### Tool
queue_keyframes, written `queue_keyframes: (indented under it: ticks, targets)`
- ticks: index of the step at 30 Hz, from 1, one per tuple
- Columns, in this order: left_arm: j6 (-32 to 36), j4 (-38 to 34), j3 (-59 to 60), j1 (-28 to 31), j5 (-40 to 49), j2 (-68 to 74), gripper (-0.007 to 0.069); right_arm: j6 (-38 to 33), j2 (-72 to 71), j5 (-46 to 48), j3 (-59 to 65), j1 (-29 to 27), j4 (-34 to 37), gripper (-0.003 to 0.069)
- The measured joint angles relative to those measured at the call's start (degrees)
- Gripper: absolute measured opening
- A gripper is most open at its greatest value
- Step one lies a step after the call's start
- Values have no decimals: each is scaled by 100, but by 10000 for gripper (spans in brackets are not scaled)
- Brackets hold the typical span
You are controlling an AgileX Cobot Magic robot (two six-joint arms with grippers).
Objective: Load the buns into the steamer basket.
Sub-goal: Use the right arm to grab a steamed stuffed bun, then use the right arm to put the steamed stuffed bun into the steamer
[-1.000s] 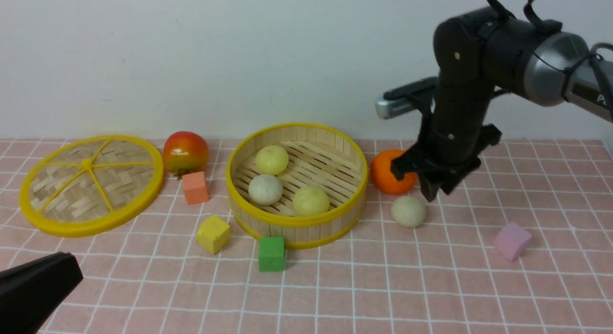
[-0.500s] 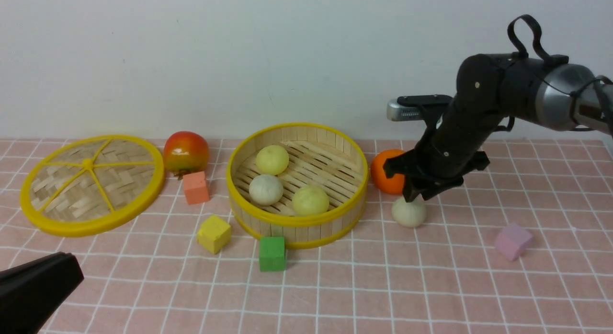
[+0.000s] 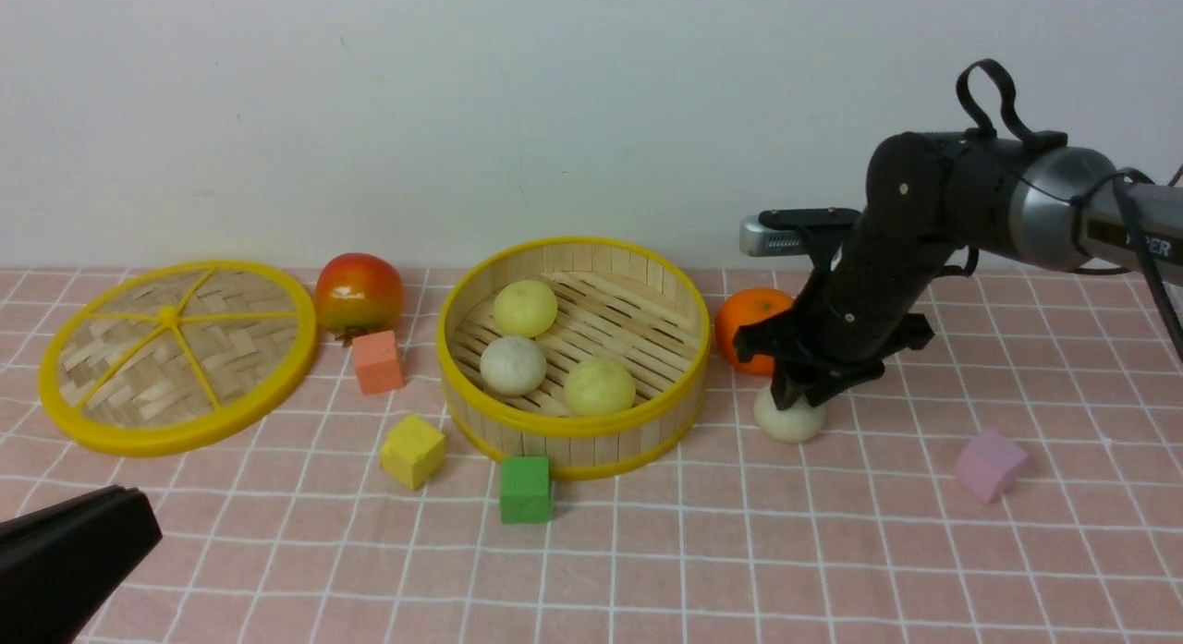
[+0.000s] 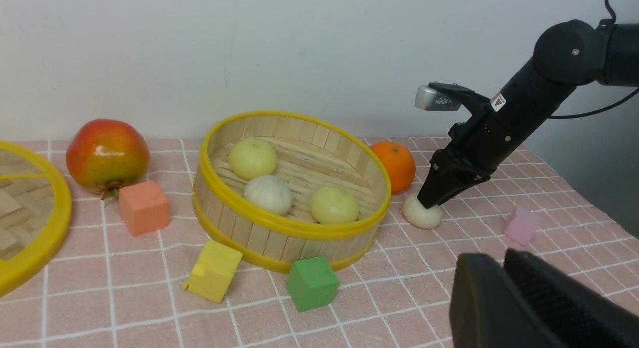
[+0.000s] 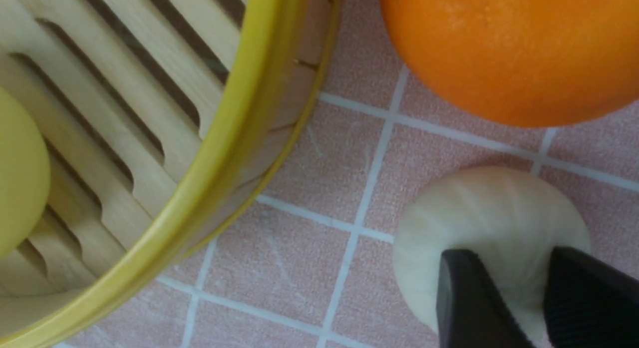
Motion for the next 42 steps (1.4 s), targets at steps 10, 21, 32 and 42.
queue_keyframes:
  ticks: [10, 21, 32, 42]
  targets:
    - [0, 0, 0, 0, 0, 0, 71, -359, 26, 24, 0, 0, -11, 68]
    - [0, 0, 0, 0, 0, 0, 71, -544, -834, 535, 26, 223, 185, 17]
    - [-5, 0, 0, 0, 0, 0, 71, -994, -229, -1261, -452, 812, 1122, 17]
    - [-5, 0, 0, 0, 0, 0, 71, -1015, 532, -2112, -887, 817, 1215, 38]
